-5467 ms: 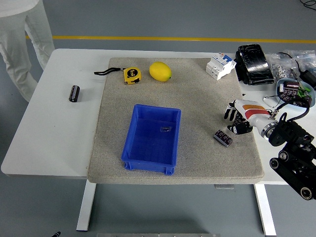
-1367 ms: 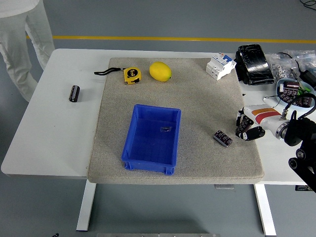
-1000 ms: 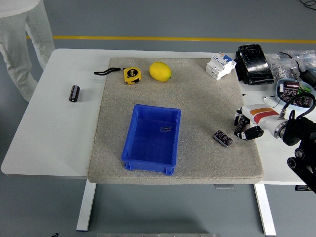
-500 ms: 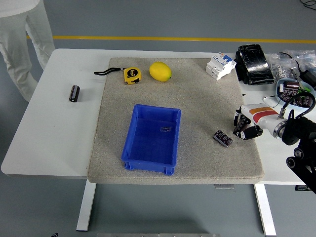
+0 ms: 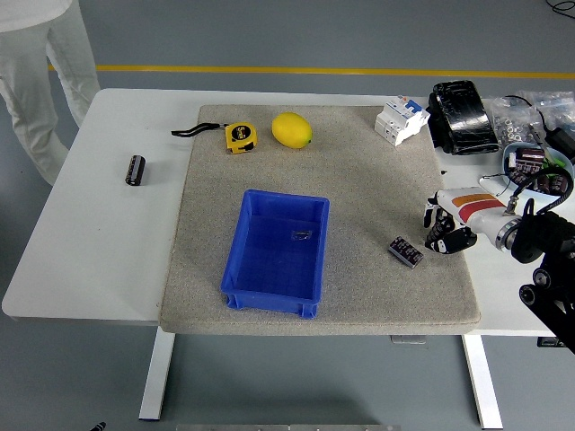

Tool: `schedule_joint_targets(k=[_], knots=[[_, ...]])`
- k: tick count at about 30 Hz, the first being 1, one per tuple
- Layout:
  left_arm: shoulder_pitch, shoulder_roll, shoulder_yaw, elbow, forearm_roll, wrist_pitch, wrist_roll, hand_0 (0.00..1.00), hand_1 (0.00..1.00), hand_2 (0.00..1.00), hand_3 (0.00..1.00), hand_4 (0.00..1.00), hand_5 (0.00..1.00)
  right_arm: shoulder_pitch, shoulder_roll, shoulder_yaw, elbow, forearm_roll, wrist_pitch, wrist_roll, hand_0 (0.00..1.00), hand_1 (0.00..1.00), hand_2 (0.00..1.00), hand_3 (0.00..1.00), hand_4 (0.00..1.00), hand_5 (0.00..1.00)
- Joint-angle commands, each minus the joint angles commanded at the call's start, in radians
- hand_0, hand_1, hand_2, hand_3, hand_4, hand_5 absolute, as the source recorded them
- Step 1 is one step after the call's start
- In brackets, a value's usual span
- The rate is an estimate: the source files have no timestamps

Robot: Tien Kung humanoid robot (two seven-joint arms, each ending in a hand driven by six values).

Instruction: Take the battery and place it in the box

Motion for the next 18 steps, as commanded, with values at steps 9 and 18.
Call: schedule_joint_targets(k=[9,18], knots=[[0.001,0.0,-0.007,0.0,0.01,0.0,0.003,0.589,0.594,0.676,0.747,0.808,0.956,0.0,0.0,-0.003,0.0,0.003,-0.007,0.001,0.319,0.366,0.408,0.451,0.861,0.106],[0.001,0.001,-0.011,0.0,0.017,0.0,0.005,0.589,0.594,0.676,0.746,0.807,0.955,0.0,0.001,-0.005,0.0,0.007,-0.023,0.003,0.312,0.305,0.383,0.442,0.895,0.062]])
